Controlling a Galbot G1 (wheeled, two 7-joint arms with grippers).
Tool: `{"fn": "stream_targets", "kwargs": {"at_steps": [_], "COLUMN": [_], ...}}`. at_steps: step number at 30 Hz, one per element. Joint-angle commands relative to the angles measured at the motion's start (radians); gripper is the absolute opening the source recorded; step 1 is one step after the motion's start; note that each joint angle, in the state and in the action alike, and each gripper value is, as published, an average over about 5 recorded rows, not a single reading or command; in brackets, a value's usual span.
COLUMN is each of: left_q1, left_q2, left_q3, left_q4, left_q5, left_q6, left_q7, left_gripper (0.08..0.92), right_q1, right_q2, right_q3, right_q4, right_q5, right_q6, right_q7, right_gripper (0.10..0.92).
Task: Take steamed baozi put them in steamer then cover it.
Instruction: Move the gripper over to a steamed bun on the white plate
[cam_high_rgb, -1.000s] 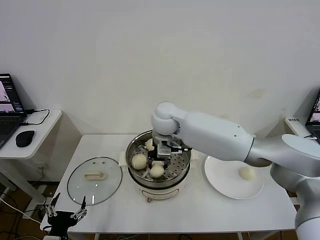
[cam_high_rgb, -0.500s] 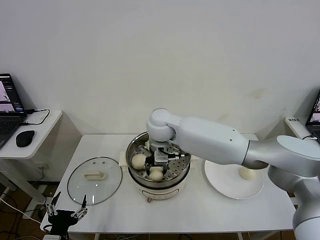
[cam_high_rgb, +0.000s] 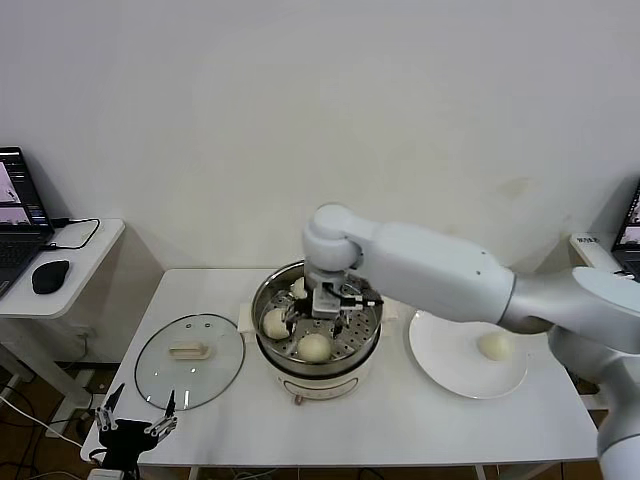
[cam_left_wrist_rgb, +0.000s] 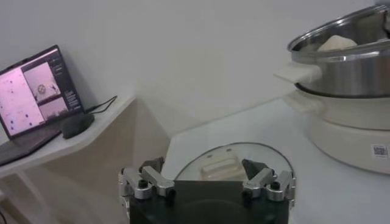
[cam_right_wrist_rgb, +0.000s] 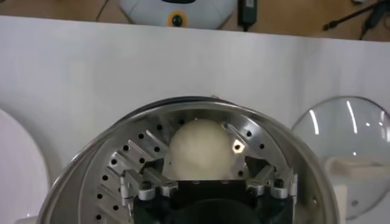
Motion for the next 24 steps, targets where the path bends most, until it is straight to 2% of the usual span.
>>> {"fn": "stream_targets", "kwargs": {"at_steps": [1,6,8,13,15,24], "left_q1": [-0.002,-0.008,-0.009,-0.004,0.004,0.026], "left_q2": [0.004,0.010,0.014,0.022,0.022,0.016], "left_q3": [0.005,0.018,0.025,0.038,0.041,0.047], "left_q4": [-0.002,-0.011,-0.013,-0.015,-0.016,-0.030], "left_q5": [0.000,-0.005,-0.009,-0.015,-0.016,-0.009], "left_q6": [0.001,0.007,0.010,0.013,0.013,0.015], "left_q7": [-0.001,0.005,0.008,0.008,0.007,0.007], "left_gripper": [0.823,0.823,0.823,0.823,0.823,0.823], "right_q1": [0.096,0.089,0.063,-0.046,-0.105,-0.455], "right_q2": [-0.274,-0.442,-0.501,-0.598,-0.624,-0.627], "right_q3": [0.143,0.178,0.194,0.262,0.301,0.532], "right_q4": [0.040,0.034,0.034,0.005,-0.003,-0.061], "right_q5": [0.269,0.340,0.300,0.163,0.127,-0.065], "right_q6": [-0.278,-0.574,-0.665,-0.776,-0.788,-0.637], "right_q7": [0.017,0.022,0.027,0.060,0.066,0.101], "right_gripper": [0.823,0.822,0.823,0.823,0.822,0.822]}}
